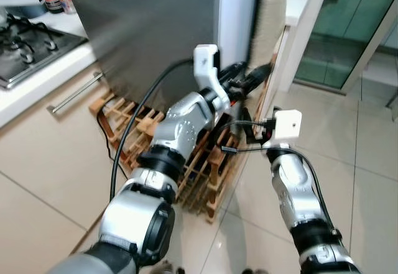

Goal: Restocking fridge

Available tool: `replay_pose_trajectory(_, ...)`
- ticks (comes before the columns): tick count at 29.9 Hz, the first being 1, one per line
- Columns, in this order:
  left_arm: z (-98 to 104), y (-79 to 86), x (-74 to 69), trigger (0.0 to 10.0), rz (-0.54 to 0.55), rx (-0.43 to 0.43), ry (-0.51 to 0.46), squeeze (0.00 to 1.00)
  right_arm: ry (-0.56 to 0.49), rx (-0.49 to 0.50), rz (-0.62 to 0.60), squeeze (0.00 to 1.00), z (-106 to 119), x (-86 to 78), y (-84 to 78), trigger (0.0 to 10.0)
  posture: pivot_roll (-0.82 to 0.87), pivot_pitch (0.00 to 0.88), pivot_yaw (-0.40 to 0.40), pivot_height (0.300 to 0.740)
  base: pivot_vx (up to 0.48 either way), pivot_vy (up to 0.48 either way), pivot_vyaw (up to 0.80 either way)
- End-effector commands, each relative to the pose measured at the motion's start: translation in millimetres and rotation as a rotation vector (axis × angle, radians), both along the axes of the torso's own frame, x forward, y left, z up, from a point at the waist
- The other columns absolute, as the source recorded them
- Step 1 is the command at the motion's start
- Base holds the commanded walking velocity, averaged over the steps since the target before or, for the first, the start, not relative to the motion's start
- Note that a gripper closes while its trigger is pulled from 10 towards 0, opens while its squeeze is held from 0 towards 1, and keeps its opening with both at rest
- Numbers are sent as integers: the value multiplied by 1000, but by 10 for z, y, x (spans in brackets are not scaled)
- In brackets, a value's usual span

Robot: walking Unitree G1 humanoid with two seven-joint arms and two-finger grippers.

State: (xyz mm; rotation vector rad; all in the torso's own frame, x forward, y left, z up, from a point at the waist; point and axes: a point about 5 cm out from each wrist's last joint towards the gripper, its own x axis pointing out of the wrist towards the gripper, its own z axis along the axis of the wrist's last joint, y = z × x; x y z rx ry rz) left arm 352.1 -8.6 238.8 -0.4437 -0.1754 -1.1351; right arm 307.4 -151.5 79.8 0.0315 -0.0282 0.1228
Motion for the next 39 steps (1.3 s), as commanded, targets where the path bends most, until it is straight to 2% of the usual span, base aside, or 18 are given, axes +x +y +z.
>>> replay_pose_trajectory(1, 101, -686, -401, 10000, -230, -135, 31, 0, 27, 21, -51, 0, -50, -65, -146, 10000, -234, 0, 78, 740, 0, 0, 0)
replay_pose_trajectory(3, 64, -667, -390, 10000, -232, -133, 39, 0, 37, 25, -61, 0, -71, -91, -172, 10000, -234, 0, 78, 740, 0, 0, 0)
replay_pose_trajectory(4, -62, -543, -303, 10000, -162, -99, 56, 0, 48, 22, -64, 0, -98, -137, -184, 10000, -234, 0, 75, 740, 0, 0, 0)
replay_pose_trajectory(5, -62, -543, -303, 10000, -162, -99, 56, 0, 48, 22, -64, 0, -98, -137, -184, 10000, -234, 0, 75, 740, 0, 0, 0)
replay_pose_trajectory(8, -214, -223, -158, 10000, -27, -36, 60, 0, 53, 27, -46, 0, -99, -168, -126, 10000, -214, 0, 65, 740, 0, 0, 0)
replay_pose_trajectory(11, -434, 492, -36, 10000, 182, 76, 42, 0, 46, 28, 6, 0, -65, -145, -10, 10000, -158, 0, 39, 740, 0, 0, 0)
replay_pose_trajectory(14, -581, 949, -59, 10000, 313, 185, 16, 0, 35, 24, 37, 0, -21, -111, 35, 10000, -132, 0, 27, 740, 0, 0, 0)
replay_pose_trajectory(17, -788, 1808, -227, 10000, 518, 233, 81, 0, 17, 12, 72, 0, 50, -4, 98, 10000, -87, 0, 0, 740, 0, 0, 0)
replay_pose_trajectory(19, -880, 2190, -384, 10000, 618, 248, 122, 0, 15, 15, 78, 0, 89, 63, 112, 10000, -48, 0, -28, 740, 0, 0, 0)
replay_pose_trajectory(20, -880, 2190, -384, 10000, 618, 248, 122, 0, 15, 15, 78, 0, 89, 63, 112, 10000, -48, 0, -28, 740, 0, 0, 0)
replay_pose_trajectory(22, -922, 2408, -569, 10000, 746, 247, 152, 0, 15, 23, 87, 0, 138, 145, 113, 10000, 10, 0, -56, 740, 0, 0, 319)
replay_pose_trajectory(23, -926, 2454, -629, 10000, 818, 229, 167, 0, 20, 22, 89, 0, 147, 182, 117, 10000, 18, 0, -59, 740, 0, 0, 688)
replay_pose_trajectory(26, -978, 2329, -715, 10000, 926, 206, 212, 0, 44, 36, 78, 0, 151, 256, 120, 10000, 39, 0, -75, 740, 0, 0, 644)
replay_pose_trajectory(27, -1013, 2169, -748, 10000, 891, 216, 209, 0, 45, 42, 75, 0, 157, 275, 128, 10000, 48, 0, -72, 740, 0, 0, 594)
replay_pose_trajectory(28, -1013, 2169, -748, 10000, 891, 216, 209, 0, 45, 42, 75, 0, 157, 275, 128, 10000, 48, 0, -72, 740, 0, 0, 594)
replay_pose_trajectory(29, -1051, 1932, -777, 10000, 857, 236, 213, 0, 50, 66, 62, 0, 158, 303, 122, 10000, 66, 0, -77, 740, 0, 0, 594)
replay_pose_trajectory(32, -1024, 1767, -747, 10000, 869, 243, 206, 0, 82, 131, 40, 0, 134, 340, 105, 10000, 72, 0, -75, 740, 0, 0, 590)
replay_pose_trajectory(39, -1018, 1988, -651, 10000, 1061, 292, 228, 0, 61, 102, 53, 0, 197, 415, 101, 10000, 53, 0, -80, 740, 0, 0, 580)
